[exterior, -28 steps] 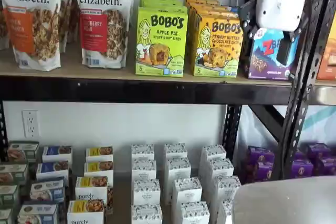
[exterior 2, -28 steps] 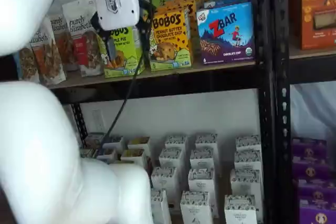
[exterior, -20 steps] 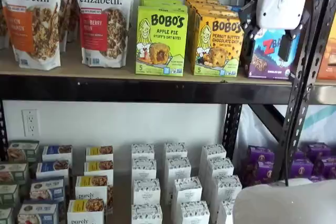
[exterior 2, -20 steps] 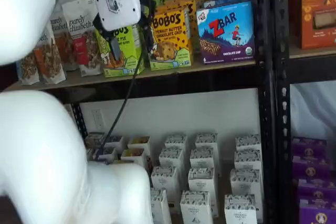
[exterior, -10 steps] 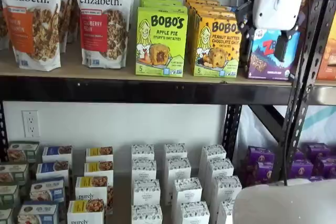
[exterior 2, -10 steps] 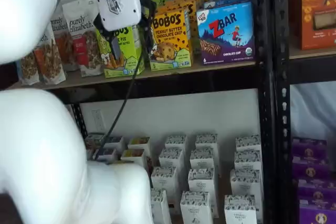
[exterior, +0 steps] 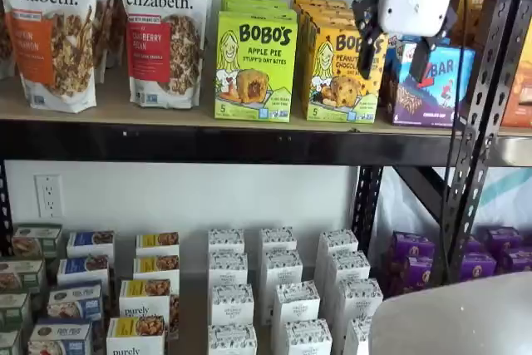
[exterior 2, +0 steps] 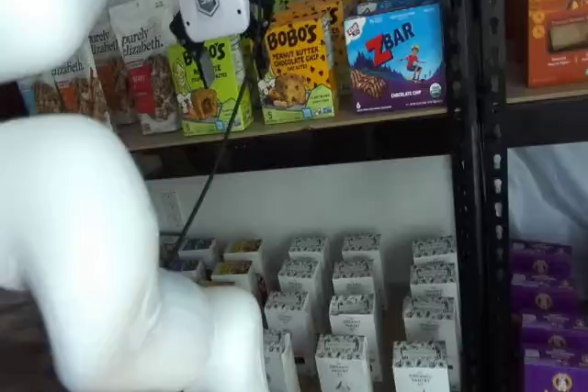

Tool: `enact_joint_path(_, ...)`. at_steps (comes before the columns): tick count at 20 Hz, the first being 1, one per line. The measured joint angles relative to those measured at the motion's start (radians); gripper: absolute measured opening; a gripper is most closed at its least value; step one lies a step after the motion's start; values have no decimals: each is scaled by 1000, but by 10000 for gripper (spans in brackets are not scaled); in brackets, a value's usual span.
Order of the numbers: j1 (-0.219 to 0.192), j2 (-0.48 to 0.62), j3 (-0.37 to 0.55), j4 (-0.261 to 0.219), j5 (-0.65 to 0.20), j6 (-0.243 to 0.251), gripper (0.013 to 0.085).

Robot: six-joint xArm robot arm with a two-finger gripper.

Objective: Pick up the orange box on the top shelf, the fifth box from the left

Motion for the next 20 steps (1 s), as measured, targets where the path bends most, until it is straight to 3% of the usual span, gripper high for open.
enact_joint_path(7, -10, 70, -28, -21, -137, -10, 850)
enact_joint_path(9, -27, 96, -44, -7, -168, -25, 850)
enact_joint_path(14, -48, 162, -92, 32, -214, -46, 850)
enact_joint_path(20, -30, 218, -131, 12, -247, -31, 850)
